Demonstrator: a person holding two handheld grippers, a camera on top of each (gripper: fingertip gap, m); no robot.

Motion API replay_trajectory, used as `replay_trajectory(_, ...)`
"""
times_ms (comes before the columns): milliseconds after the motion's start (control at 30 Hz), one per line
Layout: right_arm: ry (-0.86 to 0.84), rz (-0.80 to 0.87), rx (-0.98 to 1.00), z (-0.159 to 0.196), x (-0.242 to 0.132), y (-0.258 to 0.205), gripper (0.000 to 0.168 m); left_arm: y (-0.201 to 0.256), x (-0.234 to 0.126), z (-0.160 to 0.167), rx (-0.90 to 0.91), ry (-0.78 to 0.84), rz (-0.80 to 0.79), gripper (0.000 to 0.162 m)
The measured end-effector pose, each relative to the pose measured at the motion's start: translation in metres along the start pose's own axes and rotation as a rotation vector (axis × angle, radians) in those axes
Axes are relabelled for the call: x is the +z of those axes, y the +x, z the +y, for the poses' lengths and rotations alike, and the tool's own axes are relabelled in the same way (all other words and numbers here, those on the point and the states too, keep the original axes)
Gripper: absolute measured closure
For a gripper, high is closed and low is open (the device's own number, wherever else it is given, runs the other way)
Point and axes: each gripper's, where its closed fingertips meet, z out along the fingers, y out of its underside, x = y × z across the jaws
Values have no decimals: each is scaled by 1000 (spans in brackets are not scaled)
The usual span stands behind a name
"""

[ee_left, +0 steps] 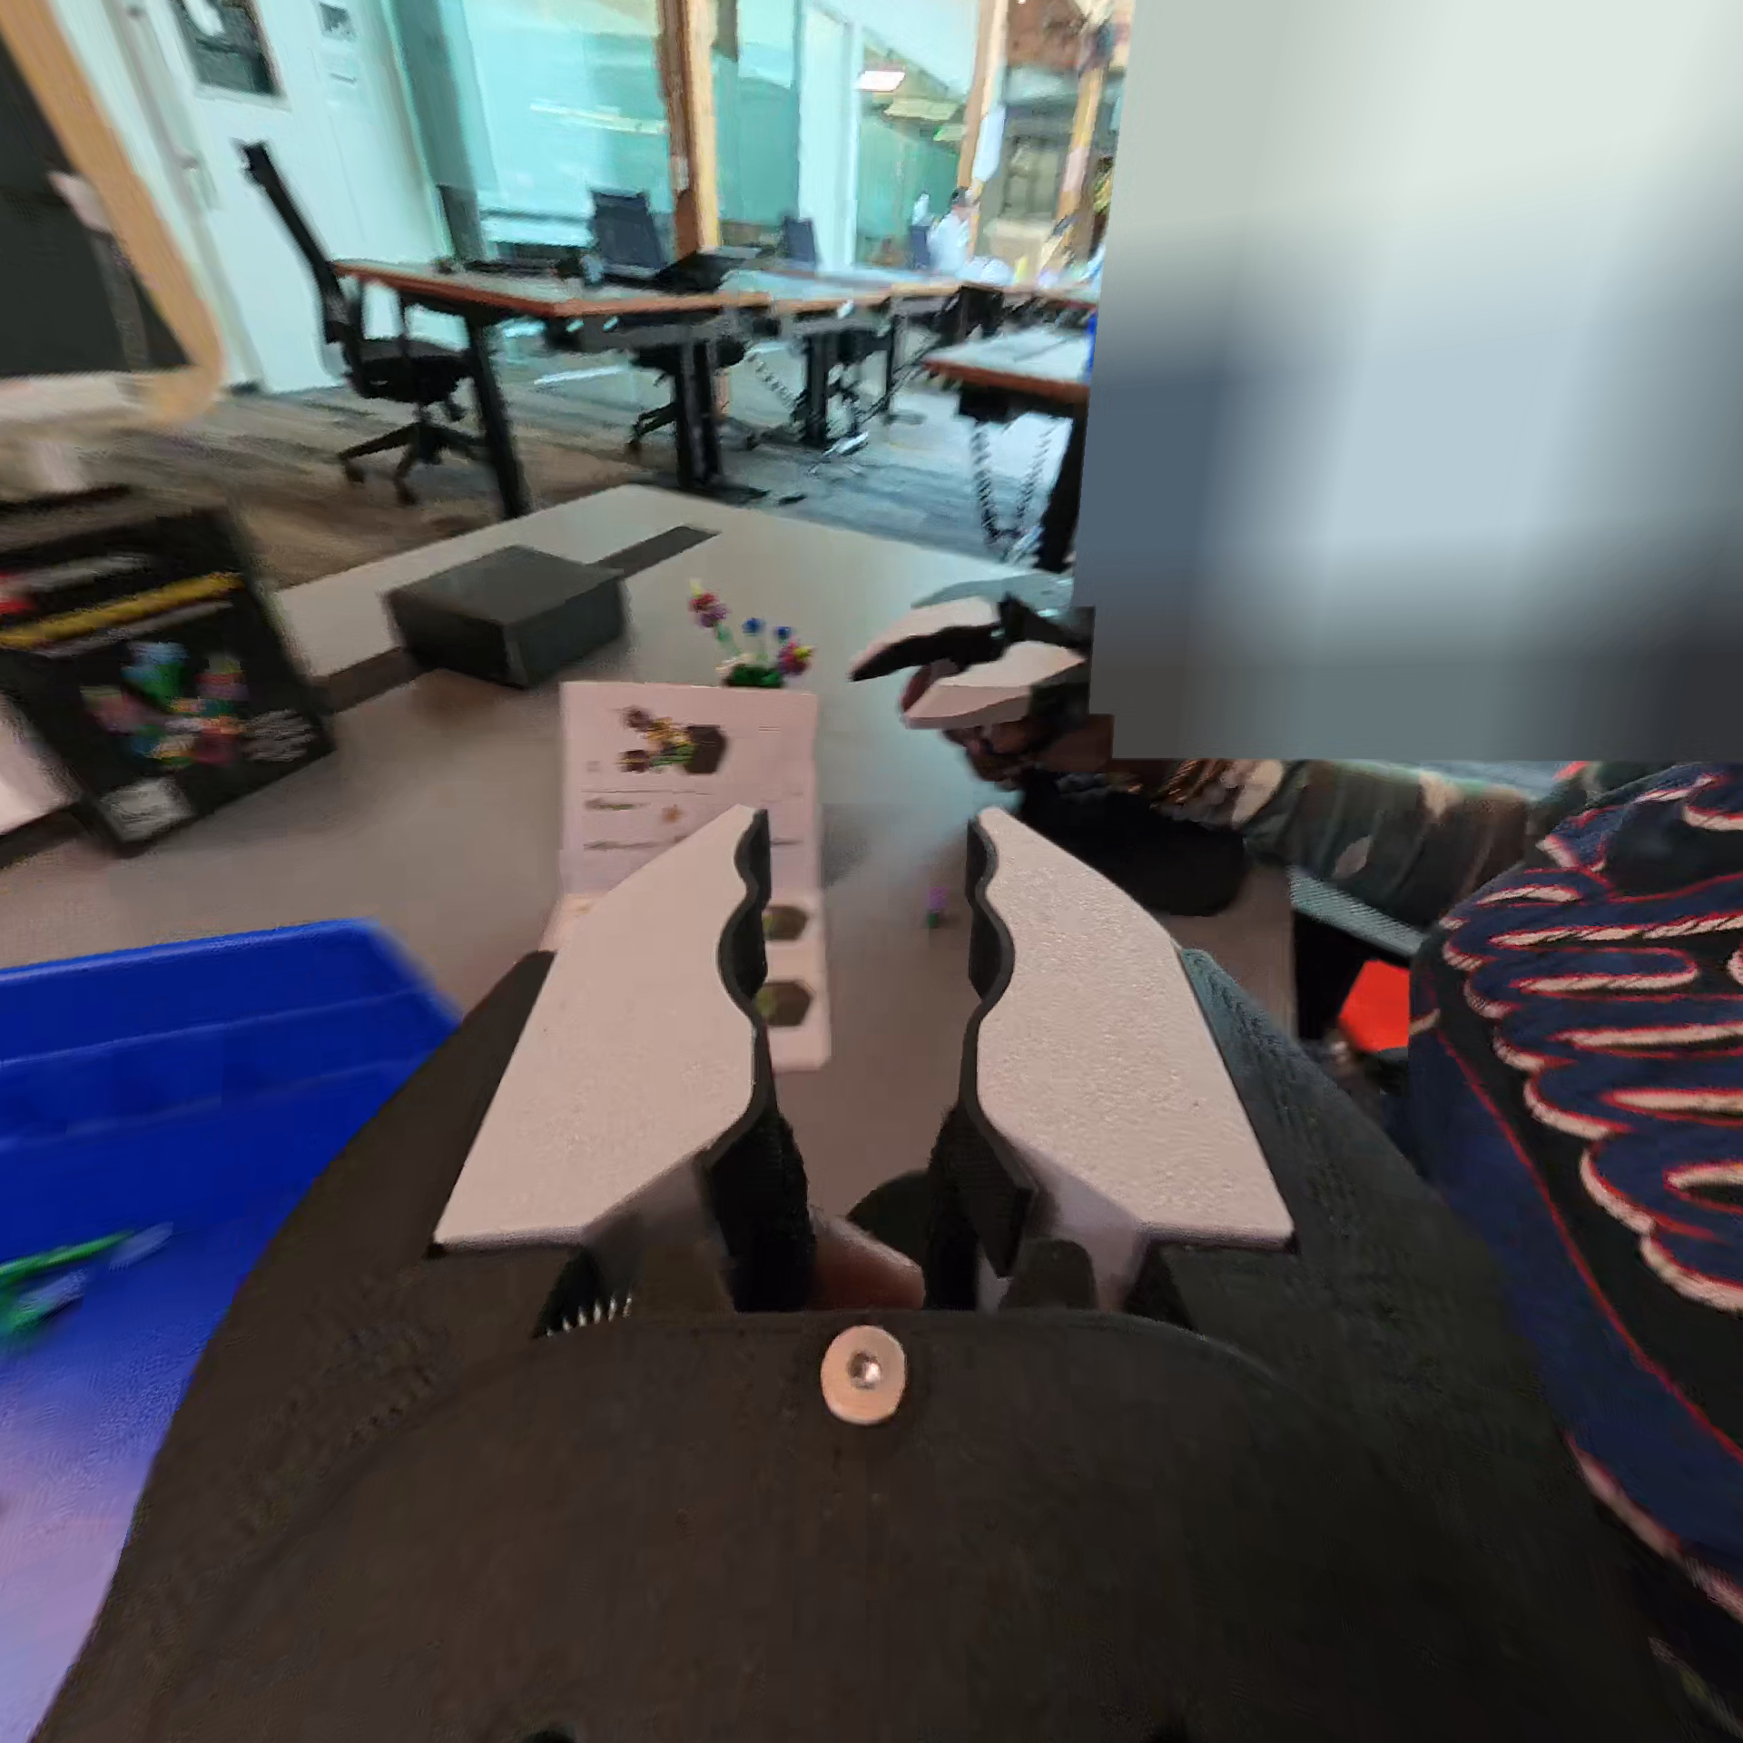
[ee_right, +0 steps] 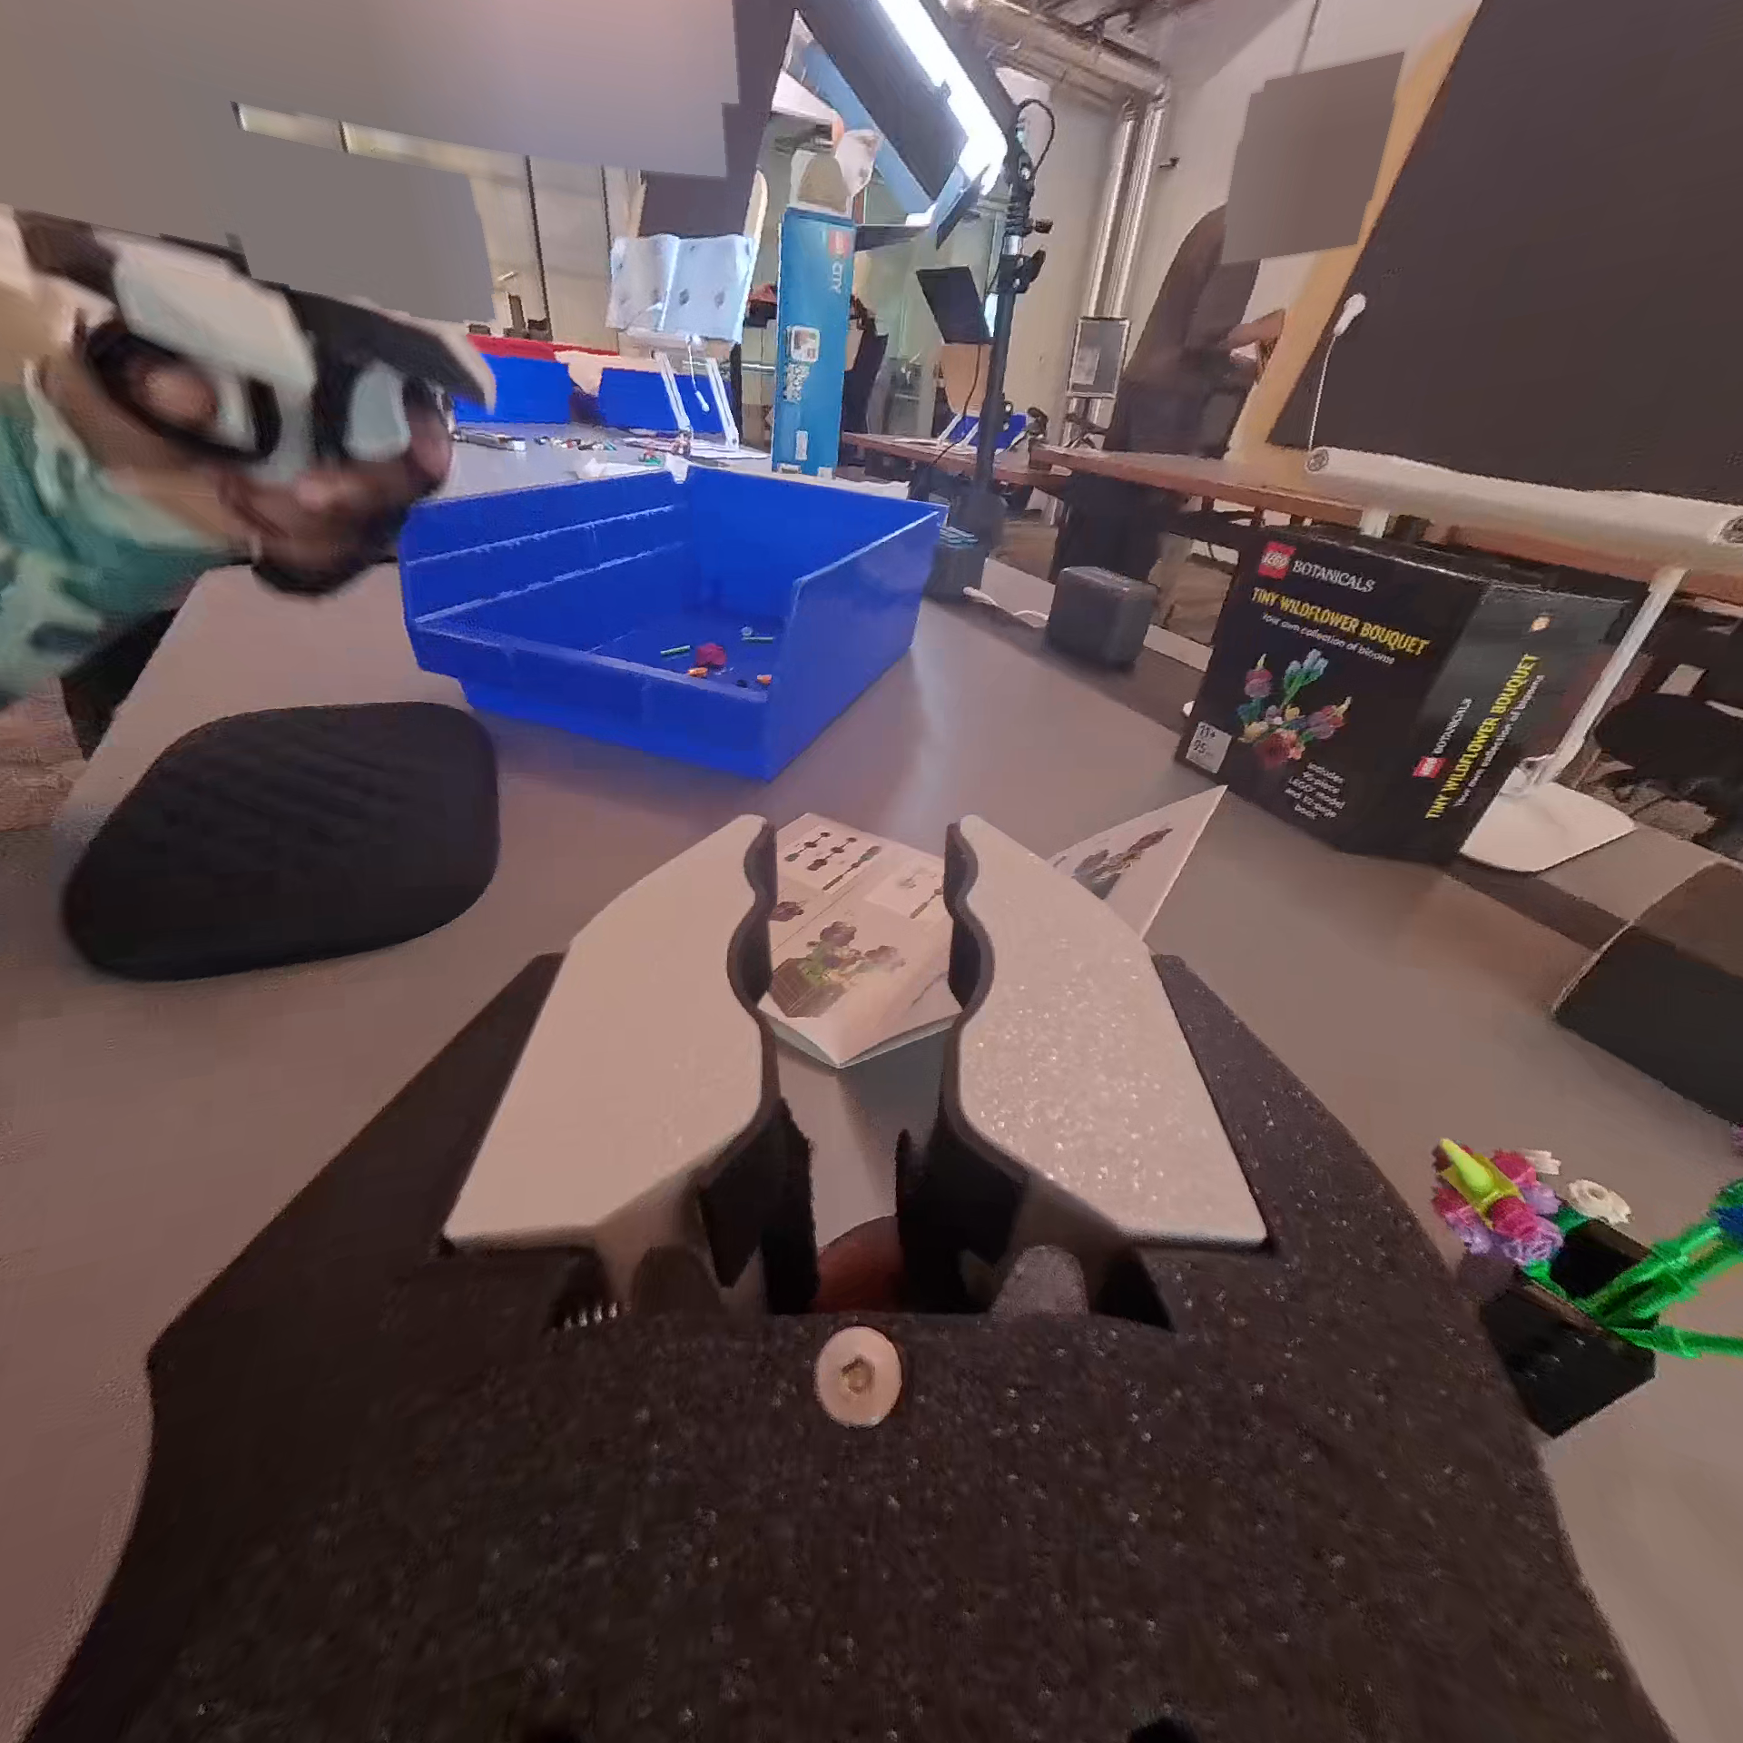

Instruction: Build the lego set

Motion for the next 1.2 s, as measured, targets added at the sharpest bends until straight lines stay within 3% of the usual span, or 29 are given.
replay_trajectory(133,-54,-23,-30,6,4,-5,134,-77,-73,-16,124,-303,-274,123)
replay_trajectory(200,-87,-19,-51,11,5,-6,134,-129,-105,-13,127,-461,-404,109)
replay_trajectory(300,-100,-24,-60,14,6,-7,134,-190,-123,-5,48,-567,-464,104)
replay_trajectory(333,-100,-21,-55,14,6,-6,134,-205,-123,2,14,-597,-454,107)
replay_trajectory(433,-84,-14,-41,12,4,-3,134,-257,-129,37,-84,-789,-506,138)
replay_trajectory(500,-78,-7,-33,11,3,-1,134,-284,-127,59,-189,-867,-535,146)
replay_trajectory(600,-73,-4,-26,10,2,0,134,-309,-118,85,-317,-949,-552,144)
replay_trajectory(800,-76,-15,-24,11,3,-1,134,-330,-115,116,-316,-1099,-590,140)
replay_trajectory(1200,-72,-15,-29,11,2,-1,134,-338,-114,139,-476,-1066,-579,143)
